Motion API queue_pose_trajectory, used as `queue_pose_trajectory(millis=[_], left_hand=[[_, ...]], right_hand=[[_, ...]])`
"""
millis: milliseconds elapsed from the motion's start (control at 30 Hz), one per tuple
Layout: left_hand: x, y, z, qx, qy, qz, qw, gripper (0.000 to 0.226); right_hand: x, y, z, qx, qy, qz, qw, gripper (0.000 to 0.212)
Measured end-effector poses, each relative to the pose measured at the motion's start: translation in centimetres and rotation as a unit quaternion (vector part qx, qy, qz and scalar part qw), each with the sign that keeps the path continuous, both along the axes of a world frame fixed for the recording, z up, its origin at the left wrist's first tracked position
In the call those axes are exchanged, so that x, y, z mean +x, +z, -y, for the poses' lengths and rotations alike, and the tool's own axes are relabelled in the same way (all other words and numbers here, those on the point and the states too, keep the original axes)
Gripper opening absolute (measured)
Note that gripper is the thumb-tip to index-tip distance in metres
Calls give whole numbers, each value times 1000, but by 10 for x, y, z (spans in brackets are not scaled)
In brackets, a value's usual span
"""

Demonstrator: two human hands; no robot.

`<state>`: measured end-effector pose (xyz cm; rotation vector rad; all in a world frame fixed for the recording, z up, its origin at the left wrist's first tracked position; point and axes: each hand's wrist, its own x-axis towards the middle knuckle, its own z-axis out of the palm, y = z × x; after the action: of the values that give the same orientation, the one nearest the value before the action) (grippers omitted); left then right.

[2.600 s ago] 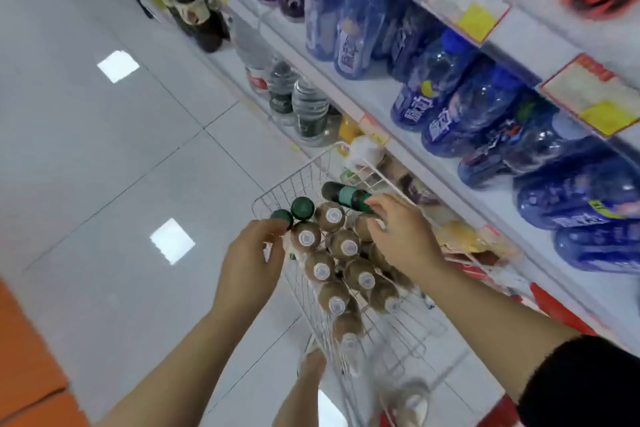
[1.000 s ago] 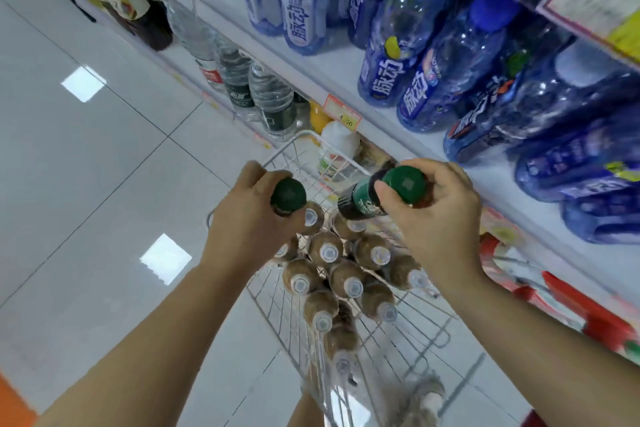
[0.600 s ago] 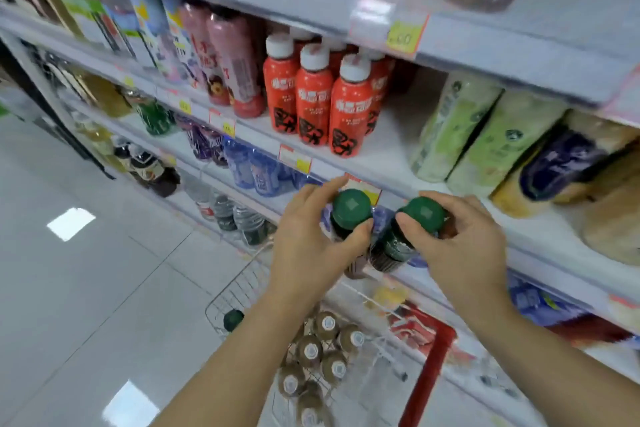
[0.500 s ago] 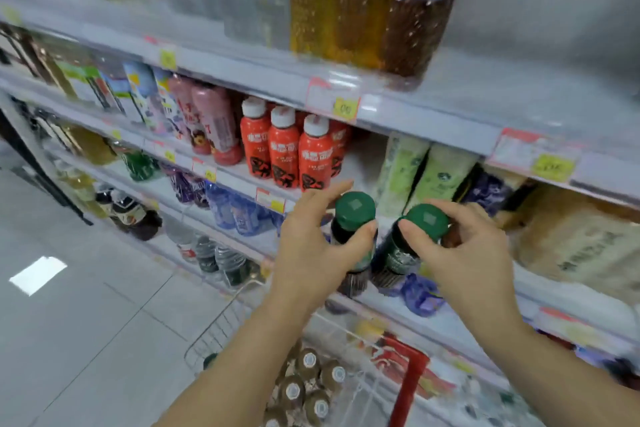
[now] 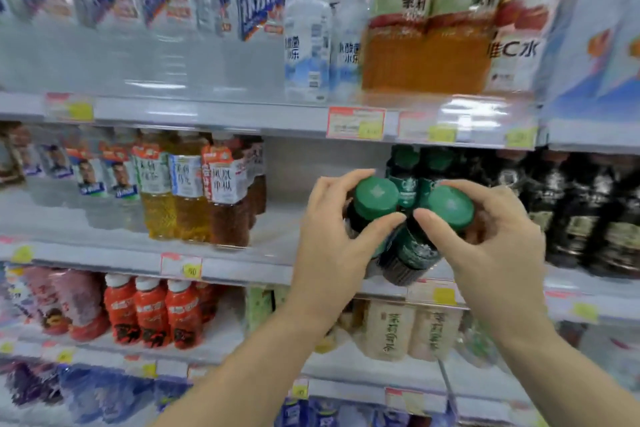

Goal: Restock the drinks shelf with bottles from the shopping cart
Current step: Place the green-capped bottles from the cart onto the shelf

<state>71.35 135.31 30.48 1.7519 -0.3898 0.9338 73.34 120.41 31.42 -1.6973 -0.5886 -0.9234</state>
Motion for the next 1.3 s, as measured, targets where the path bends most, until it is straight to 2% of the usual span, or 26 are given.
queue_pose_trajectory(millis=[100, 300, 600, 800, 933, 1067, 1167, 1300], left_hand=[[21, 2, 23, -39, 2, 8, 999, 41], [62, -4, 53, -83, 11, -26, 996, 41], [97, -3, 69, -80, 10, -88, 993, 39], [131, 7, 68, -74, 38, -125, 989, 46], [138, 4, 67, -39, 52, -132, 989, 51], [136, -11, 59, -14, 3, -131, 991, 57], [130, -31, 50, -25, -50, -163, 985, 61], [127, -56, 38, 37, -59, -242, 968, 60]], right_hand=[[13, 4, 15, -2, -35, 24, 999, 35], [48, -1, 32, 8, -82, -9, 997, 34], [90, 5, 37, 25, -94, -92, 991, 33], [124, 5, 35, 34, -92, -154, 983, 51], [131, -7, 32, 27, -46, -185, 981, 35], [119, -23, 34, 6, -16, -174, 985, 26], [109, -41, 39, 7, 5, -161, 987, 45], [114, -72, 44, -46, 9, -215, 976, 66]])
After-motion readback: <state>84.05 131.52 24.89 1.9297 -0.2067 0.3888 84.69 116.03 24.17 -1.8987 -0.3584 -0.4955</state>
